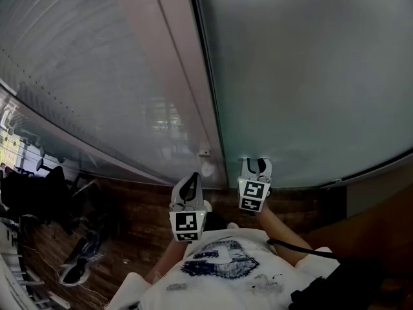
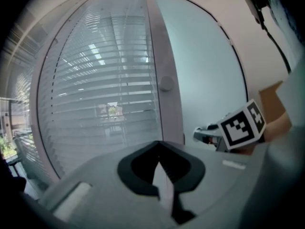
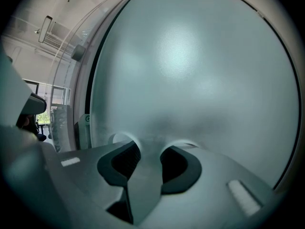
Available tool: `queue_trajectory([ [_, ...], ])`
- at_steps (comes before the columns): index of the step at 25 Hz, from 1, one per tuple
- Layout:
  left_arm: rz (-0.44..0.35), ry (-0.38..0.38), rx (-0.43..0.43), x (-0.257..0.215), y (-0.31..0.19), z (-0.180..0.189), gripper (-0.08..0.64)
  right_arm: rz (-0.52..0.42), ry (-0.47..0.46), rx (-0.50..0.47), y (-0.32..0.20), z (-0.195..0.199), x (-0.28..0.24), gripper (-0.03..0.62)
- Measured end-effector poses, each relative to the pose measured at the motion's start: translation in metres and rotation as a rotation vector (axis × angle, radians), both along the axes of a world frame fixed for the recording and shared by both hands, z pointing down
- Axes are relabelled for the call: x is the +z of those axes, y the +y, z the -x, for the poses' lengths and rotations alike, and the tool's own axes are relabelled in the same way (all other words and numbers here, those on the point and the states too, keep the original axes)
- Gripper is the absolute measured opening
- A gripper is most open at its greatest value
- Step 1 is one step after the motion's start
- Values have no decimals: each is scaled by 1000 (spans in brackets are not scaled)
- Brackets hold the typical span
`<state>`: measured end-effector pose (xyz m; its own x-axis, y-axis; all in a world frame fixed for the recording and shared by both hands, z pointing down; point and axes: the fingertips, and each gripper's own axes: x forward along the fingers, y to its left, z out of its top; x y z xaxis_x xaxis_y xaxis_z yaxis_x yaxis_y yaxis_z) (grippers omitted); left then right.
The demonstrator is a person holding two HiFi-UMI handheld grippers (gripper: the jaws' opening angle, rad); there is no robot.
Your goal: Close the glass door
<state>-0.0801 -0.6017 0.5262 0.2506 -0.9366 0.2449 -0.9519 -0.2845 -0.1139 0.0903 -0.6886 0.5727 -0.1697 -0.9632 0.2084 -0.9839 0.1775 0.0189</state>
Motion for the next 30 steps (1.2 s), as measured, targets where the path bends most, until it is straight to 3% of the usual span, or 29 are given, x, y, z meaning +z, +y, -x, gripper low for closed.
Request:
queue_trajectory([
  [18,-6,1,-8,-4,-6,4,3,-3,4,9,-11,-1,-2,123],
  [30,6,4,-80,-4,26,16,3,-1,2,3,-10,-2,-3,123],
])
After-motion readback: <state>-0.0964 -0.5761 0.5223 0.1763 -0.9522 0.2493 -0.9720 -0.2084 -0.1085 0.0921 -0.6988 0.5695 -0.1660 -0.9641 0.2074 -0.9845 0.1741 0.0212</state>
